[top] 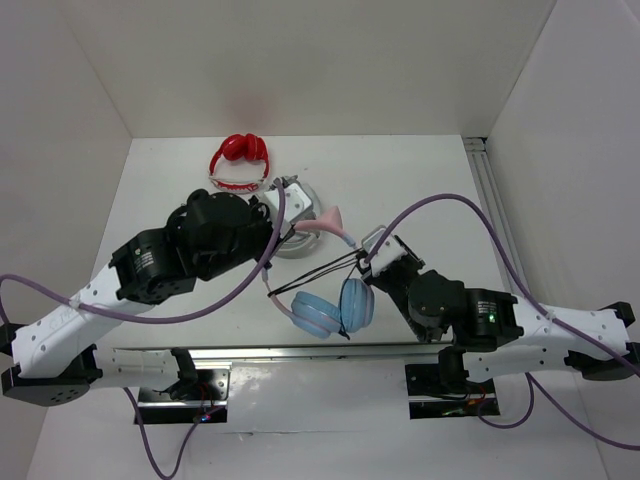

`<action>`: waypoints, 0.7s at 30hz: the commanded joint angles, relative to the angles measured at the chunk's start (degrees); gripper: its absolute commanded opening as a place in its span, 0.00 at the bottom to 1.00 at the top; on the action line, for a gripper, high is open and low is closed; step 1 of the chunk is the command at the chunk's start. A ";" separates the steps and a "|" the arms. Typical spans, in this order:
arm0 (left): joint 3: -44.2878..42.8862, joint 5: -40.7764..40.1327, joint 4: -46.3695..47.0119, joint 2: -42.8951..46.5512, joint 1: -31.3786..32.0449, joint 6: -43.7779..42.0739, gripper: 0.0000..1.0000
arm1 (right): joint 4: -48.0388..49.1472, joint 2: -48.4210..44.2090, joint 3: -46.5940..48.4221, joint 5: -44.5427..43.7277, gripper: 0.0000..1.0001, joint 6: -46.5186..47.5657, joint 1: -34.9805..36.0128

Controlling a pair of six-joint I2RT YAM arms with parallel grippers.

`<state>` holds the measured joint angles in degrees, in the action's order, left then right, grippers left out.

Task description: Wrap the headphones

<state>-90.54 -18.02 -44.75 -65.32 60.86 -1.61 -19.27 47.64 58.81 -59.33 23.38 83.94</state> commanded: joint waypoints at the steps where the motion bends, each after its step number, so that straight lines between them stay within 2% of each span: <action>1: -3.93 0.35 0.10 0.19 0.22 2.57 0.00 | -2.43 -1.41 1.84 -5.80 0.43 -2.10 -0.80; 3: -3.94 2.37 0.10 0.19 -0.91 2.57 0.00 | -2.44 -1.41 1.84 -5.80 0.44 -2.11 -0.80; 6: -4.47 5.09 0.10 0.19 -1.80 3.10 0.00 | -2.97 -1.93 2.36 -6.32 0.52 -2.72 -0.80; 8: -4.99 6.85 0.10 -0.42 -3.20 3.71 0.00 | -2.97 -2.46 2.37 -6.32 0.73 -3.25 -0.80; 13: -6.05 6.68 -1.21 -1.65 -4.52 4.77 0.00 | -3.58 -2.98 2.37 -8.07 0.75 -3.86 -0.80; 14: -6.57 6.68 -1.21 -2.52 -5.31 5.29 0.00 | -3.58 -2.99 2.37 -8.08 0.78 -4.39 -0.80; 15: -6.58 6.68 -1.21 -3.32 -5.84 5.30 0.00 | -3.58 -2.99 2.97 -8.69 0.99 -4.39 -0.80; 19: -5.35 8.78 -1.22 -4.64 -9.61 5.83 0.00 | -4.90 -3.52 4.29 -12.37 1.00 -4.39 -0.80; 21: -4.39 10.28 0.36 -4.64 -12.34 5.83 0.00 | -9.19 -2.73 6.14 -13.61 1.00 -6.31 -0.80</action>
<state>-94.48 -11.16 -49.91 -70.26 51.31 1.19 -24.45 45.19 60.80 -68.42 19.64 83.35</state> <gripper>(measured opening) 0.171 0.994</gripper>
